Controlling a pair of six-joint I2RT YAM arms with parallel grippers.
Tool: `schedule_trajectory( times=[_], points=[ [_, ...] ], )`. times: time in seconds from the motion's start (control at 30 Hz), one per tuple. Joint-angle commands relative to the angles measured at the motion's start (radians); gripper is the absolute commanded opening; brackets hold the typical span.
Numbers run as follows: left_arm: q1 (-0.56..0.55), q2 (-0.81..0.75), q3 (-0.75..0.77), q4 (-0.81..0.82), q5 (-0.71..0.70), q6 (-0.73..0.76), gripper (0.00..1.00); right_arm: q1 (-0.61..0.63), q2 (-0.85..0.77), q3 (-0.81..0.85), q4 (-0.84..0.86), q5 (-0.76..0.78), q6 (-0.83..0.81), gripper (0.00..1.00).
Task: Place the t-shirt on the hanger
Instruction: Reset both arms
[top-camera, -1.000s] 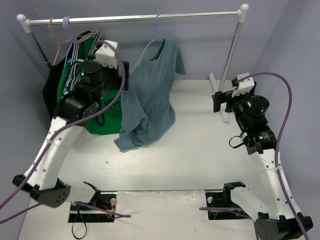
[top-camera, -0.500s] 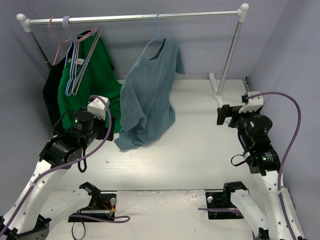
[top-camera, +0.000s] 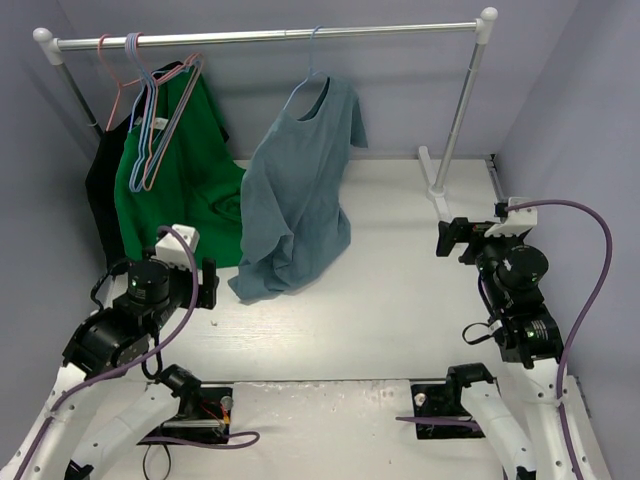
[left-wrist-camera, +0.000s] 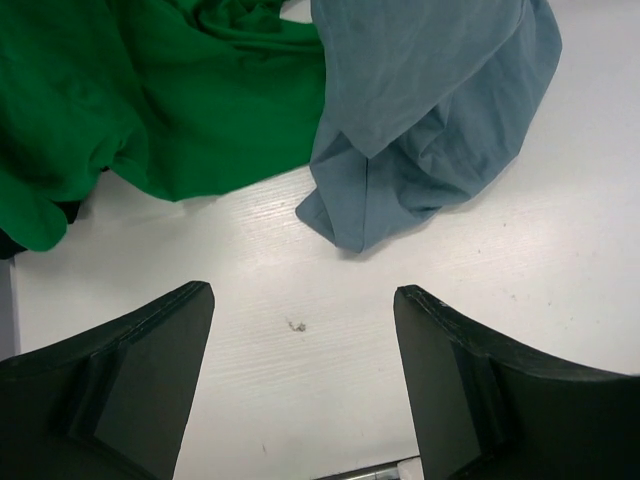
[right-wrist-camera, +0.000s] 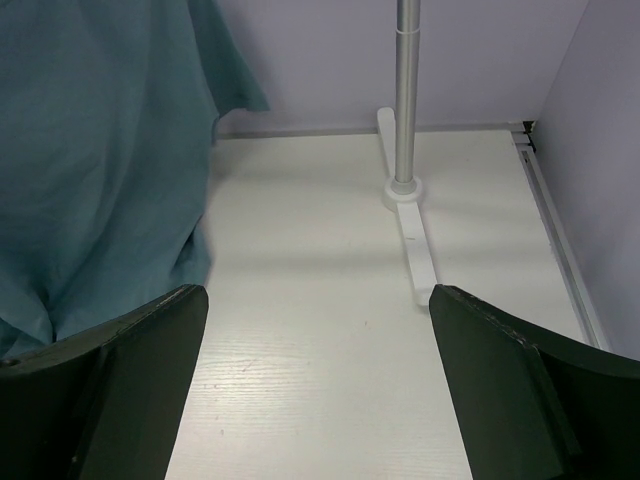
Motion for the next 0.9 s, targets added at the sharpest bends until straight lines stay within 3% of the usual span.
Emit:
schedule_trajectory(
  times=[0.0,0.87],
  points=[
    [0.005,-0.040,-0.025,0.051,-0.013,-0.029,0.73,0.000,-0.019,-0.013,0.073,0.022,0.016,1.00],
    [0.005,-0.120,-0.171,0.141,-0.066,-0.054,0.73,-0.001,-0.039,-0.029,0.074,0.068,0.006,1.00]
  ],
)
